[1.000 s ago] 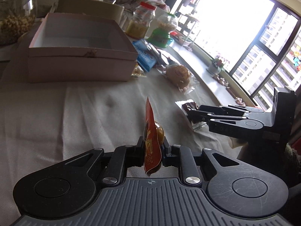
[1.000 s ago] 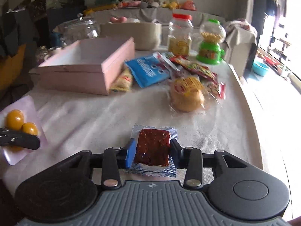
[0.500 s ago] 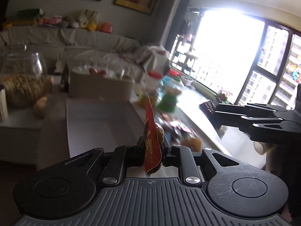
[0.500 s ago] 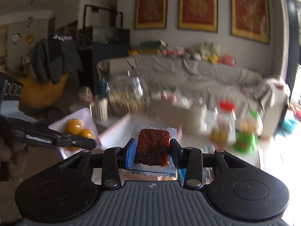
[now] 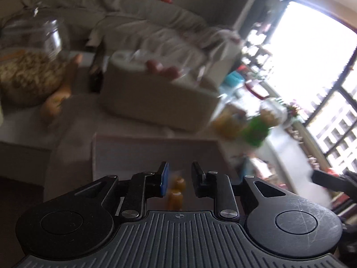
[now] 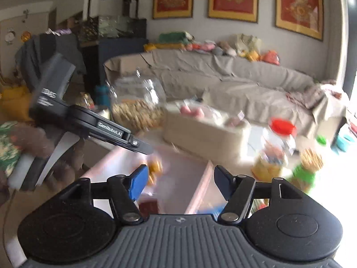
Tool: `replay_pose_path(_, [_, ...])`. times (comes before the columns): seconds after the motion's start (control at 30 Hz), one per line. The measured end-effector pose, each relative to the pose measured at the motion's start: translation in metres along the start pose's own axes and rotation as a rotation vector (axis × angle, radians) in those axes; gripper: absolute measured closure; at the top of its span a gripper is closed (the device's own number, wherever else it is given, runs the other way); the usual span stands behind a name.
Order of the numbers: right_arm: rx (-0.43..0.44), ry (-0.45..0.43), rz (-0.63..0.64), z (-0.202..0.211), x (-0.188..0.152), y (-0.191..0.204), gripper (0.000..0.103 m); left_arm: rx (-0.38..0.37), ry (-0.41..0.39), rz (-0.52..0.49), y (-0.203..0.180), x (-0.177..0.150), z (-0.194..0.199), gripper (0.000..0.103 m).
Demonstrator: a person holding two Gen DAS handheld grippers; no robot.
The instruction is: Organize snacks
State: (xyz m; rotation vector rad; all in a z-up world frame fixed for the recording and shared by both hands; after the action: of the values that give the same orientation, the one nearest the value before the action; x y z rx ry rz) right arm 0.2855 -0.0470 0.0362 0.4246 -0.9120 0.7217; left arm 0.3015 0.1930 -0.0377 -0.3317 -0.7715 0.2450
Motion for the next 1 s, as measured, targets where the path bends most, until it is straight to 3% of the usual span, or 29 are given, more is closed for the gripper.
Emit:
replay_pose_path(0.1, [-0.053,0.035,-0.022,0.006,-0.033,-0.016,0.031,0.02,-0.074,0.055,0.01,-0.008,0.006,0.077])
replay_pose_path(0.2, [-0.095,0.083,-0.026,0.008,-0.071,-0.027,0.031,0.031,-0.159,0.01,-0.007,-0.019,0.031,0.077])
replay_pose_path(0.27, [-0.099,0.122,-0.042,0.007,-0.092,-0.03,0.031,-0.021,-0.17,-0.024,-0.026,-0.034,0.044,0.077])
replay_pose_path(0.37, [-0.08,0.172,-0.094,-0.001,-0.113,-0.035,0.031,-0.131,-0.128,-0.087,-0.06,-0.063,0.054,0.077])
replay_pose_path(0.47, [-0.053,0.175,-0.15,0.0,-0.124,-0.038,0.028,-0.191,-0.068,-0.14,-0.083,-0.097,0.052,0.077])
replay_pose_path(0.53, [-0.012,0.157,-0.191,0.001,-0.127,-0.039,0.019,-0.206,-0.028,-0.155,-0.094,-0.12,0.047,0.077])
replay_pose_path(0.67, [0.055,0.126,-0.245,-0.004,-0.123,-0.043,0.021,-0.149,0.012,-0.124,-0.095,-0.147,0.028,0.077])
replay_pose_path(0.7, [0.05,0.123,-0.266,-0.007,-0.12,-0.045,0.026,-0.126,0.015,-0.115,-0.094,-0.151,0.025,0.077])
replay_pose_path(0.73, [0.053,0.12,-0.295,-0.012,-0.118,-0.049,0.04,-0.1,0.006,-0.119,-0.094,-0.156,0.024,0.077])
replay_pose_path(0.8, [0.084,0.13,-0.36,-0.024,-0.115,-0.056,0.052,-0.052,-0.016,-0.127,-0.091,-0.163,0.024,0.077])
replay_pose_path(1.0, [0.153,0.141,-0.482,-0.059,-0.107,-0.065,0.061,-0.086,0.017,-0.066,-0.084,-0.172,0.026,0.077])
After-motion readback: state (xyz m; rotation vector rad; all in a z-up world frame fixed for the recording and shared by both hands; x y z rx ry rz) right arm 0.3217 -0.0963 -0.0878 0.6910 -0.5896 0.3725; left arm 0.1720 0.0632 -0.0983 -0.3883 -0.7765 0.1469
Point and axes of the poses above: each gripper's, at about its wrist camera, not at the fingertips, and z roughly against the way its jaws point, y to its left, x to its top, the point moved 4 cm from there along -z, roughly the way its jaws point, and after that the axes turned 3 degrees about y, right-handed, at the moved point
